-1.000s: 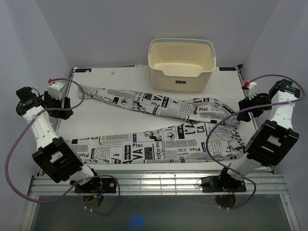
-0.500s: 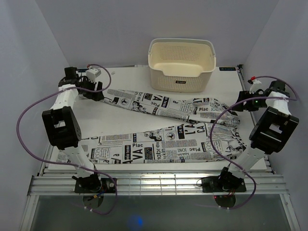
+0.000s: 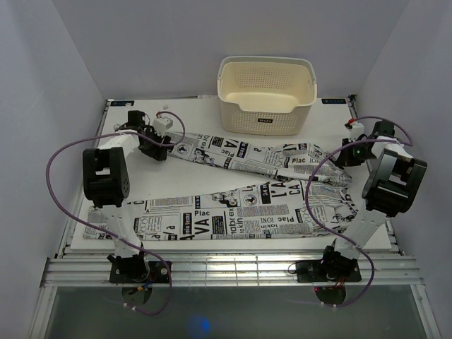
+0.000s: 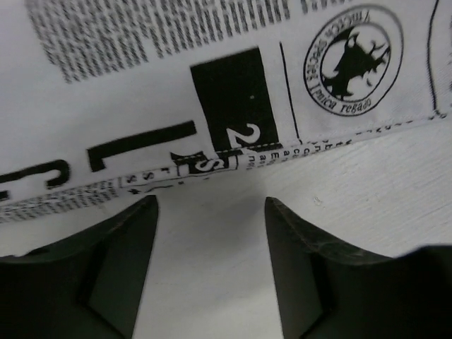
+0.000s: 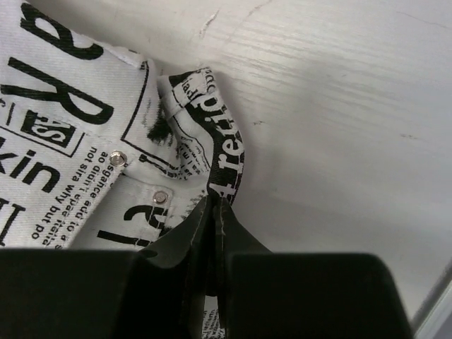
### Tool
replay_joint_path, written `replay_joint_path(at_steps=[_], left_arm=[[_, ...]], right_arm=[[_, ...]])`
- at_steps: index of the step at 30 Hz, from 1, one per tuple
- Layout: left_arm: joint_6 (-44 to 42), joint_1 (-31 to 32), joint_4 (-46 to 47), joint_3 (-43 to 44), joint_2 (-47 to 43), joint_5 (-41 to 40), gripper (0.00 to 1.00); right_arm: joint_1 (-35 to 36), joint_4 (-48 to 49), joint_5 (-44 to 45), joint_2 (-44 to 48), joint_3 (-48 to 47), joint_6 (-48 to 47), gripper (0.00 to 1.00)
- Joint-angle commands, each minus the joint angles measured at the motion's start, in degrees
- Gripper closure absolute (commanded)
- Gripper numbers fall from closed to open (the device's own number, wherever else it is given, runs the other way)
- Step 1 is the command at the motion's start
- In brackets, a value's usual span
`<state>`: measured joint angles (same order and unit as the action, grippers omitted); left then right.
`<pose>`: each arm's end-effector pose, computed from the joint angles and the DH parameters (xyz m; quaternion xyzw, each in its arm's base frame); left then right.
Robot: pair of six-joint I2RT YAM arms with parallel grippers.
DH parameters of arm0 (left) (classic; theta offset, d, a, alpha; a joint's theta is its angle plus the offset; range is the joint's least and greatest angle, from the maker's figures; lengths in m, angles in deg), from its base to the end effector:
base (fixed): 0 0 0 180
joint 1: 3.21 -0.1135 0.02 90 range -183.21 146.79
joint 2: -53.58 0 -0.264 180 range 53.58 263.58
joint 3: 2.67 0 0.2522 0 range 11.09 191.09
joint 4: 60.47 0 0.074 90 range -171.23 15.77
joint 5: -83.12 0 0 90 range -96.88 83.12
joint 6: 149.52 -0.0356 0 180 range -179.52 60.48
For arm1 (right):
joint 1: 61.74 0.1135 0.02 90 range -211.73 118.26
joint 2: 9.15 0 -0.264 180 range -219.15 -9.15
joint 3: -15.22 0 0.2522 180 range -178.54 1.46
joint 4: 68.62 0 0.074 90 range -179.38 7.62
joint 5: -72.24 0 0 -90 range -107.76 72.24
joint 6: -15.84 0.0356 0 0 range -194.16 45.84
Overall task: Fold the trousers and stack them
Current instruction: Flatten the trousers out
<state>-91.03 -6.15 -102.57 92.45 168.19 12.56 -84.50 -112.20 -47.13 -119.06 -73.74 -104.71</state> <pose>0.4189 0.0097 0.1748 0.2759 0.9157 -0.0847 0.2795 0.3669 -0.1350 0.1767 -0.1198 0.9376 0.1253 0.3015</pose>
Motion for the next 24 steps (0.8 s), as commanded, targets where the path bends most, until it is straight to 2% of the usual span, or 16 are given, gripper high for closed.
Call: replay_joint_path(at_steps=[1, 4, 5, 8, 15, 18, 20, 21, 22, 23, 24], left_arm=[[-1.4, 0.2, 0.3, -3.7, 0.0, -4.9, 0.32], [-3.4, 0.1, -0.3, -8.6, -1.7, -6.9, 0.41], [-3.9, 0.0, -0.5, -10.0, -2.5, -7.0, 0.51], [-4.9, -0.8, -1.5, -15.1, -6.0, -6.6, 0.66], [-7.3, -2.7, -5.6, -22.9, -13.5, -6.8, 0.84], [-8.7, -3.1, -8.9, -23.9, -17.2, -4.5, 0.89], [-8.7, -3.5, -10.2, -22.8, -19.5, 0.2, 0.86], [-8.0, -3.7, -10.0, -20.7, -20.6, 1.9, 0.81], [-5.3, -3.7, -9.1, -19.2, -22.4, 3.4, 0.72], [-3.3, -3.7, -7.8, -17.8, -23.0, 4.4, 0.52], [-1.2, -3.7, -4.5, -14.6, -23.2, 6.1, 0.44]], right_arm=[[-0.2, 1.2, 2.9, 2.9, -2.6, -1.9, 0.92], [-0.3, 0.6, 4.1, 5.6, -3.8, -5.8, 0.92], [-0.4, 0.1, 4.2, 7.6, -4.0, -6.9, 0.92], [-0.4, -0.4, 4.4, 11.1, -4.3, -10.3, 0.92], [-0.6, -2.6, 5.4, 13.7, -4.3, -15.2, 0.92], [-0.9, -5.2, 3.3, 15.2, -3.6, -18.7, 0.92], [-0.7, -12.6, -0.1, 15.0, -4.2, -23.0, 0.92], [-0.7, -14.5, -1.2, 15.0, -4.2, -23.8, 0.92], [-0.8, -15.9, -2.5, 15.1, -3.6, -24.4, 0.92], [-0.7, -16.6, -2.7, 16.0, -1.8, -24.7, 0.92], [-0.7, -16.1, -3.0, 16.8, -0.7, -24.7, 0.92]])
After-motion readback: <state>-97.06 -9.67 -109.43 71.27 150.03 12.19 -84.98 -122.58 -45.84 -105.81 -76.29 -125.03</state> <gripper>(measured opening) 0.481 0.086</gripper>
